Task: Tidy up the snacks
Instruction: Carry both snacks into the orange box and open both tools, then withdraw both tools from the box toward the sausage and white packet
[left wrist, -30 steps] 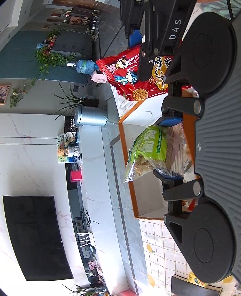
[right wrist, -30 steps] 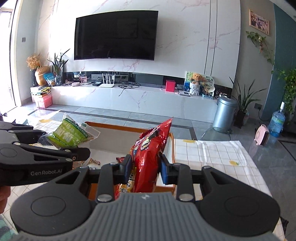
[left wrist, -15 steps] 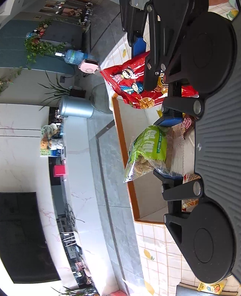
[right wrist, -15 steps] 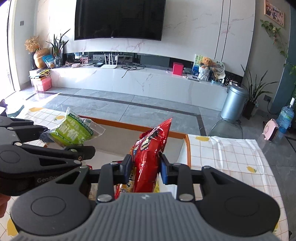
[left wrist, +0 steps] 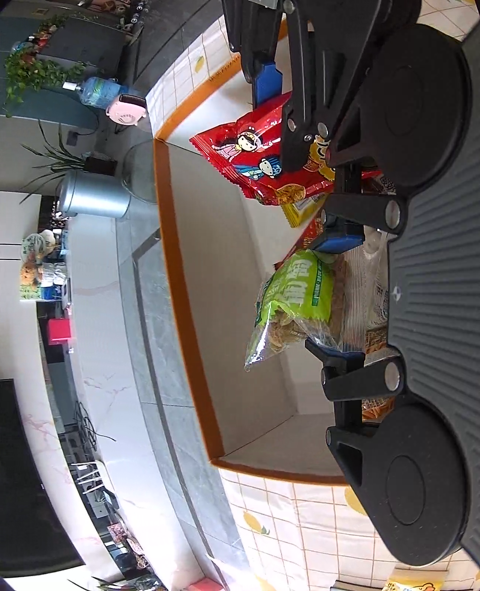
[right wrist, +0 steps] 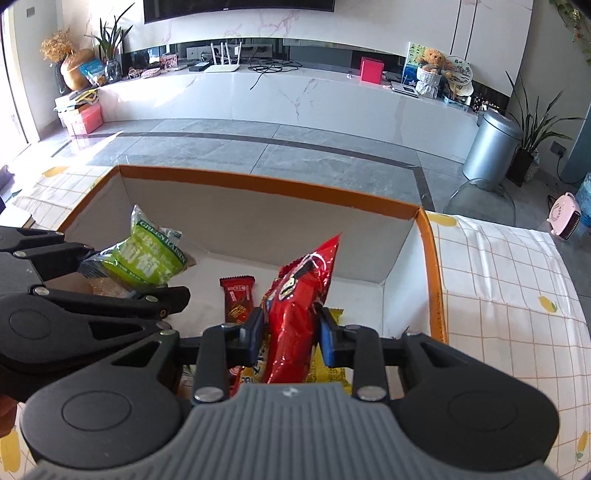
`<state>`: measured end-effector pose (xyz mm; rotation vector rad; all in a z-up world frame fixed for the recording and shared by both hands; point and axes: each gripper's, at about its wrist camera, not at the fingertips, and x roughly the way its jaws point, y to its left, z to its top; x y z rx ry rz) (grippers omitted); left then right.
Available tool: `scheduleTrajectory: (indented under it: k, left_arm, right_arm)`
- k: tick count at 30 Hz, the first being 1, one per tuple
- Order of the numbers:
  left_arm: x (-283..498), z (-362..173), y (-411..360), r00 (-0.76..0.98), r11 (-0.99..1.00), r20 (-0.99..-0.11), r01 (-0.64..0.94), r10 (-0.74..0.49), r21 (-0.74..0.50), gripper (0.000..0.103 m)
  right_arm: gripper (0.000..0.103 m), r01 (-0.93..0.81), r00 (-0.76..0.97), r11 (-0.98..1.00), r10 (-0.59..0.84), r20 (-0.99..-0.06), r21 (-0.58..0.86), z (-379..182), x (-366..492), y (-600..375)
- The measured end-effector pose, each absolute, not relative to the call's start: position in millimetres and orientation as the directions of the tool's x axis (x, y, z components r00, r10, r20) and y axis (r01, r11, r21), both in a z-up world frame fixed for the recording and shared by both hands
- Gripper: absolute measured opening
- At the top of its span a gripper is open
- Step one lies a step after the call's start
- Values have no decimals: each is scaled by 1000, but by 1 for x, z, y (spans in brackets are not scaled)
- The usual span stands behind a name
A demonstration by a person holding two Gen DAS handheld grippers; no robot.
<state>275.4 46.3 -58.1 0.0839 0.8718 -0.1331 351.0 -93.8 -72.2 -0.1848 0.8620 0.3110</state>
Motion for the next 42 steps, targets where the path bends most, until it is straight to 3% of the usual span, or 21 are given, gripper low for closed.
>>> scheduleTrajectory:
  k: [10, 15, 24, 31, 42]
  left_arm:
    - [290, -61, 48, 530, 993, -847, 111, -37, 26, 54]
    - [291, -60, 47, 497, 994, -868, 98, -8, 47, 56]
    - [288, -48, 40, 496, 986, -866, 101, 65, 132, 73]
    - [270, -23, 38, 581, 991, -813, 81, 40, 107, 78]
    - [227, 24, 27, 732, 994, -681, 64, 16, 91, 79]
  right_arm:
    - [30, -371, 581, 922, 138, -802, -111, -88, 361, -83]
    - [31, -395, 605, 889, 60, -794, -233, -88, 358, -71]
    - [60, -425, 635, 832, -7, -772, -357, -81, 346, -66]
    - [67, -421, 666, 837, 24, -746, -349, -59, 329, -74]
    - [74, -394, 712, 880, 111, -694, -263, -14, 284, -101]
